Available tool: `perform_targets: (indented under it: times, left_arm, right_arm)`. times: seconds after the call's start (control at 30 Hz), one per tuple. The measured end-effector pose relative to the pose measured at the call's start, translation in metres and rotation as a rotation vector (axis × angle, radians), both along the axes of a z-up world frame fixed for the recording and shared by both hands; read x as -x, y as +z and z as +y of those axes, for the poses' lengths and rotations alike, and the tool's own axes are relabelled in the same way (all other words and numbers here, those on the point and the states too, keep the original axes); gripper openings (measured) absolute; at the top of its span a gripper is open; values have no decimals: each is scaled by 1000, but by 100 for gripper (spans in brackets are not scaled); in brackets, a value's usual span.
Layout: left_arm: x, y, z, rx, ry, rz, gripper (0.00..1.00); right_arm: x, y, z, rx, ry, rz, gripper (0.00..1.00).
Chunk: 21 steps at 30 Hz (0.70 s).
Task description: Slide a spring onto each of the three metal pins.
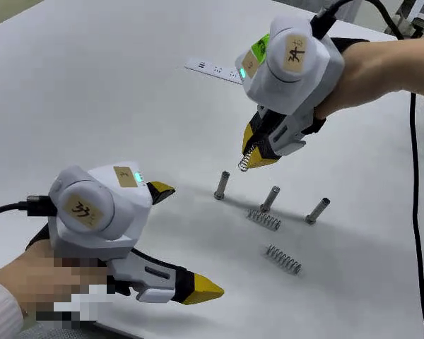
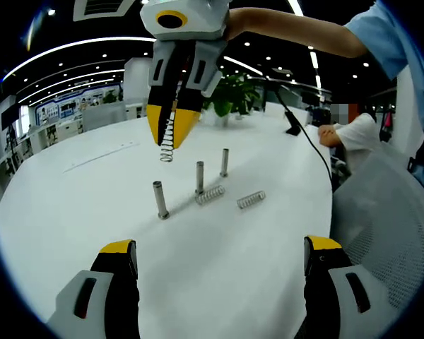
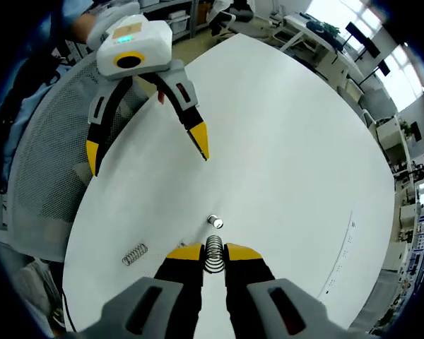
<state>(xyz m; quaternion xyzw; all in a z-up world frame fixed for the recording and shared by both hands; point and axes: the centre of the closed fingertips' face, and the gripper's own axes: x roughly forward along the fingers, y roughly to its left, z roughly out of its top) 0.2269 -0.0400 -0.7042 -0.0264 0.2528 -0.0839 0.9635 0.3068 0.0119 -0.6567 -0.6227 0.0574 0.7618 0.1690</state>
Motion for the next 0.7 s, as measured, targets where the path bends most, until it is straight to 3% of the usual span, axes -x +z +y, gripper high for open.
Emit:
perform_targets:
  times: [0.37, 0.7]
  left_arm:
    - [0, 1, -3, 4, -12, -4, 100]
    - [0, 1, -1, 11, -6, -5, 100]
  right_arm:
    - [9, -13, 7, 40, 45, -30, 12]
    - [6, -23, 9, 64, 63, -51, 12]
